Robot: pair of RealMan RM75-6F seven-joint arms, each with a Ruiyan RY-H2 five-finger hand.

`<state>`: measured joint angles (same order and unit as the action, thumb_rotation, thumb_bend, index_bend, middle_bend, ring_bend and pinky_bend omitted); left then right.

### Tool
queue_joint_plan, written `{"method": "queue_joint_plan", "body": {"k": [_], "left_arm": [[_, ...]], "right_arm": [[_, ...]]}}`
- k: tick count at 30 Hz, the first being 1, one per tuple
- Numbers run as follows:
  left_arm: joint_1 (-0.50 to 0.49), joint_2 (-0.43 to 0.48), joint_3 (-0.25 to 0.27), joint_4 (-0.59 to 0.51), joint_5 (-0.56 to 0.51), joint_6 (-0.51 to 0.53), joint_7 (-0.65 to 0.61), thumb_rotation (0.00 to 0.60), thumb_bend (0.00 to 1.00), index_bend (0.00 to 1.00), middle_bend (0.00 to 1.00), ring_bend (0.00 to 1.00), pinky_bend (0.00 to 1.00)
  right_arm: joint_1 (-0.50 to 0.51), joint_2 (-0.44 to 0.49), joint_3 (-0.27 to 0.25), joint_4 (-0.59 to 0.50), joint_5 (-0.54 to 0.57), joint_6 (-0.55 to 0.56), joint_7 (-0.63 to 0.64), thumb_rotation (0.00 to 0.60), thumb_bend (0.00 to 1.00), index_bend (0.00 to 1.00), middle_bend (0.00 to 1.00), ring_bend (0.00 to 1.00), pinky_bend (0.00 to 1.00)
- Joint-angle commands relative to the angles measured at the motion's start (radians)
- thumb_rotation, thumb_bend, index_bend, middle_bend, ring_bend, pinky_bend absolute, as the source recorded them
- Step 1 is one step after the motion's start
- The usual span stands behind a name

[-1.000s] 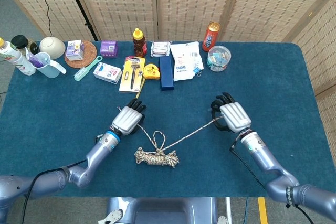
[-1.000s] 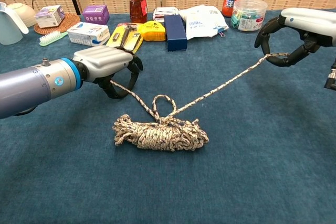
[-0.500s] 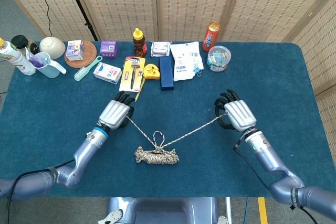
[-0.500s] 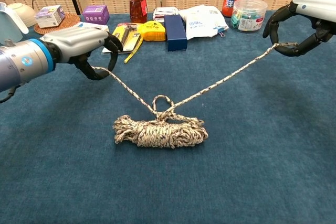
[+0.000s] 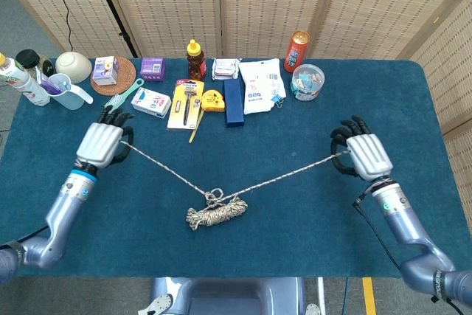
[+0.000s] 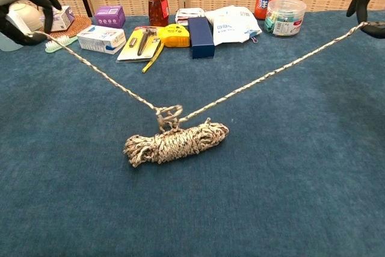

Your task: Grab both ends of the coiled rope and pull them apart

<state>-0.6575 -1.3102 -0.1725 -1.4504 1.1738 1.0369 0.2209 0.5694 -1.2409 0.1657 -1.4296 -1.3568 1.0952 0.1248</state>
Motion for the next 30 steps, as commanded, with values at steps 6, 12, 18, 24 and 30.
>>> {"method": "queue_joint_plan", "body": {"k": [6,12,18,24,30], "left_arm": [[0.06,0.098,-0.002,-0.009,-0.016,0.035,-0.044,0.6,0.4,0.67,0.22,0.1,0.0],[0.085,0.132,-0.003,0.01,-0.037,0.039,-0.054,0.6,0.39,0.67,0.22,0.1,0.0],[0.103,0.154,-0.009,0.026,-0.055,0.038,-0.071,0.6,0.4,0.67,0.22,0.1,0.0],[0.099,0.156,-0.008,-0.002,-0.016,0.044,-0.08,0.6,0.39,0.66,0.22,0.1,0.0],[0.072,0.135,-0.011,-0.043,0.029,0.034,-0.077,0.6,0.39,0.66,0.22,0.1,0.0]], "right_arm": [[-0.033,0.044,0.002,0.017,0.018,0.017,0.015,0.6,0.45,0.64,0.34,0.16,0.05],[-0.051,0.07,0.006,0.028,0.026,0.023,0.027,0.6,0.45,0.64,0.34,0.16,0.05],[-0.065,0.091,0.007,0.029,0.025,0.028,0.038,0.6,0.45,0.64,0.34,0.16,0.05],[-0.059,0.106,0.006,-0.032,-0.018,0.026,0.093,0.6,0.45,0.64,0.34,0.16,0.05],[-0.031,0.112,0.009,-0.099,-0.06,0.005,0.121,0.6,0.45,0.63,0.34,0.16,0.05]]}}
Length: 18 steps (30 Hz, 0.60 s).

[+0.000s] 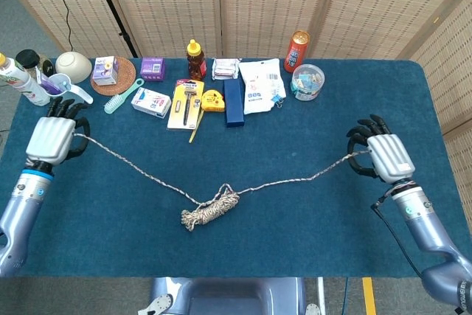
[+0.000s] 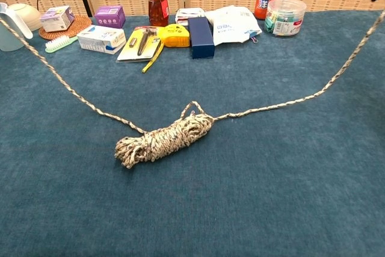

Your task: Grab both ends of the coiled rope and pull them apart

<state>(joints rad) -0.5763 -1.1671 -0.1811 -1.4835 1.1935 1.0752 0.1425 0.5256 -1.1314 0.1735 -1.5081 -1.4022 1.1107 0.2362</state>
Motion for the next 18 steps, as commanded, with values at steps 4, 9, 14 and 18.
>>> {"method": "queue_joint_plan", "body": {"k": [4,9,14,18], "left_arm": [[-0.033,-0.027,-0.01,-0.032,0.026,-0.015,0.007,0.6,0.4,0.65,0.22,0.1,0.0],[-0.074,-0.064,-0.018,-0.064,0.052,-0.038,0.024,0.6,0.39,0.64,0.22,0.1,0.0],[-0.105,-0.09,-0.019,-0.088,0.064,-0.059,0.053,0.6,0.38,0.41,0.11,0.05,0.0],[-0.13,-0.082,-0.006,-0.125,0.041,-0.121,0.086,0.6,0.37,0.02,0.0,0.0,0.0]], "right_arm": [[0.033,-0.001,0.006,-0.051,-0.026,-0.029,0.009,0.6,0.45,0.61,0.33,0.16,0.04],[0.07,-0.018,0.016,-0.089,-0.025,-0.069,0.0,0.6,0.45,0.6,0.31,0.14,0.03],[0.095,-0.036,0.02,-0.112,-0.029,-0.089,-0.015,0.6,0.45,0.41,0.18,0.05,0.0],[0.113,-0.035,0.015,-0.133,-0.016,-0.128,-0.047,0.6,0.43,0.08,0.01,0.0,0.0]]}}
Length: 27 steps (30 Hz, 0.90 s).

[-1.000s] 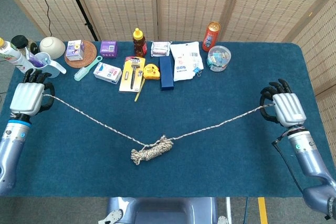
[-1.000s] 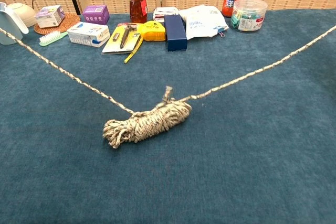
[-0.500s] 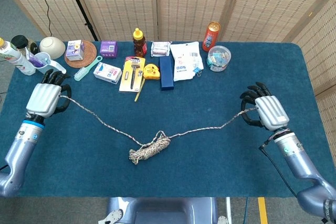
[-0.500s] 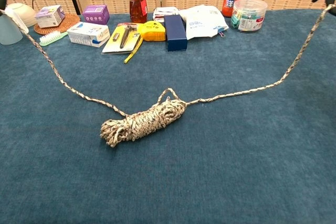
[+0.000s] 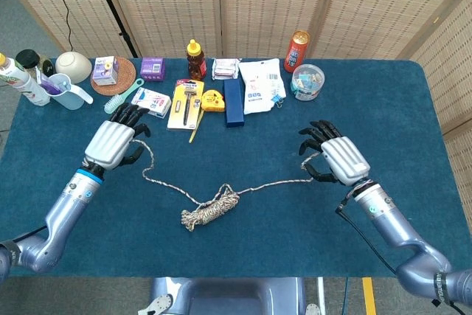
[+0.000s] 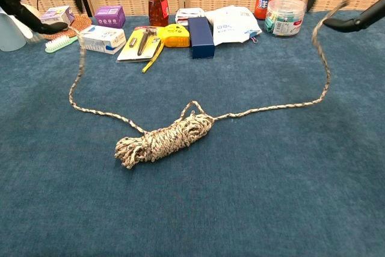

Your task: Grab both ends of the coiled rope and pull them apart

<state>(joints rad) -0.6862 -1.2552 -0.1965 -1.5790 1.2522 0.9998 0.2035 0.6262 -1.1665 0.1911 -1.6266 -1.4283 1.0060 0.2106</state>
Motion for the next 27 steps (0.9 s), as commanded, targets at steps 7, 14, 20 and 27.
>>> {"method": "queue_joint_plan", "body": {"k": [7,14,20,27], "left_arm": [[-0.03,0.029,0.01,-0.082,-0.055,-0.065,0.052,0.6,0.31,0.0,0.0,0.0,0.0],[0.008,0.076,0.015,-0.116,-0.077,-0.018,0.041,0.6,0.3,0.0,0.0,0.0,0.0],[0.089,0.144,0.043,-0.172,-0.116,0.074,0.063,0.6,0.3,0.01,0.0,0.0,0.0],[0.222,0.23,0.095,-0.234,-0.103,0.213,0.034,0.6,0.3,0.06,0.0,0.0,0.0]], "right_arm": [[0.005,0.007,-0.001,-0.028,0.049,-0.011,-0.09,0.6,0.34,0.0,0.0,0.0,0.0],[-0.036,0.031,-0.01,-0.033,0.067,0.037,-0.108,0.6,0.34,0.0,0.0,0.0,0.0],[-0.093,0.057,-0.02,-0.041,0.093,0.1,-0.119,0.6,0.34,0.0,0.0,0.0,0.0],[-0.162,0.085,-0.039,-0.038,0.119,0.163,-0.131,0.6,0.34,0.08,0.0,0.0,0.0]]}}
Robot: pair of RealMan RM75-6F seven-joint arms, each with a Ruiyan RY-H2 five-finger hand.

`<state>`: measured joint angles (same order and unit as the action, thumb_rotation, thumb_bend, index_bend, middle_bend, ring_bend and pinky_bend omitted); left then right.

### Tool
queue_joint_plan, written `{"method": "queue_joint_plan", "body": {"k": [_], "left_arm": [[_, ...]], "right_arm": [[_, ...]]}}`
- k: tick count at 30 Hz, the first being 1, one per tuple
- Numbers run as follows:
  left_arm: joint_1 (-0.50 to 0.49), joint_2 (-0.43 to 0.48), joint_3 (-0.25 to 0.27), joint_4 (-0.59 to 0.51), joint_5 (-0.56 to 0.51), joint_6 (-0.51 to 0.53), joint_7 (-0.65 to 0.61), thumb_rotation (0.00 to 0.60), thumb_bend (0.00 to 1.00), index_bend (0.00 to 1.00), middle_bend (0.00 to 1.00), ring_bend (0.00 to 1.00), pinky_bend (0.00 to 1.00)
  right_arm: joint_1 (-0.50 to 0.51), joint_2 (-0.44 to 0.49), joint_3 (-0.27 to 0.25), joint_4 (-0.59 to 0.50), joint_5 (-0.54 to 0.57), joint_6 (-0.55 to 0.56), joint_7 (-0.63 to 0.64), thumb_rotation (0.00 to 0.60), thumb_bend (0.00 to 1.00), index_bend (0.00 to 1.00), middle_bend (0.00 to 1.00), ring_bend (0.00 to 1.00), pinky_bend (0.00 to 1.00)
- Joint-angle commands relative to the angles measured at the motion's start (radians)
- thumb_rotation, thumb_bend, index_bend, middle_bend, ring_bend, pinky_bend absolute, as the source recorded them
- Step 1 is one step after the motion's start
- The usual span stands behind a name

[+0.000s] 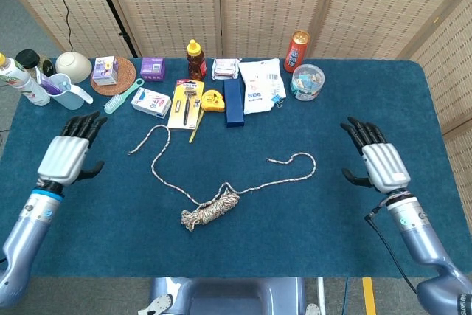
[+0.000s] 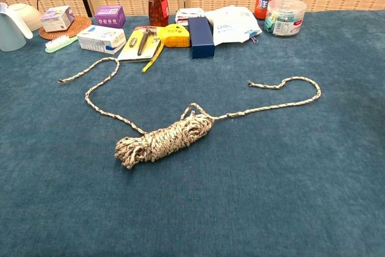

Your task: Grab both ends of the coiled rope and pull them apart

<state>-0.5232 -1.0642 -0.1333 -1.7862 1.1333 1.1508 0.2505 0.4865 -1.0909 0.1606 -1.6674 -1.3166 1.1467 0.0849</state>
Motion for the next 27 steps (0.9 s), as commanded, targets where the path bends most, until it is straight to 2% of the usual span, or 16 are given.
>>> {"method": "queue_joint_plan", "body": {"k": [1,11,19,27], "left_arm": [[0.076,0.047,0.042,-0.031,0.024,0.078,-0.016,0.6,0.3,0.06,0.0,0.0,0.0],[0.245,0.105,0.127,-0.079,0.127,0.254,-0.066,0.6,0.3,0.09,0.0,0.0,0.0],[0.348,0.131,0.195,-0.103,0.213,0.346,-0.069,0.6,0.3,0.11,0.0,0.0,0.0],[0.407,0.147,0.21,-0.103,0.255,0.383,-0.084,0.6,0.3,0.12,0.0,0.0,0.0]], "right_arm": [[-0.03,0.011,-0.01,0.003,0.009,0.033,-0.009,0.6,0.34,0.09,0.0,0.0,0.0],[-0.149,0.025,-0.04,-0.028,-0.002,0.192,-0.069,0.6,0.34,0.19,0.01,0.0,0.0],[-0.238,0.039,-0.088,-0.073,-0.028,0.279,-0.109,0.6,0.34,0.21,0.02,0.0,0.0],[-0.31,0.045,-0.116,-0.108,-0.046,0.335,-0.134,0.6,0.34,0.21,0.03,0.0,0.0]]}}
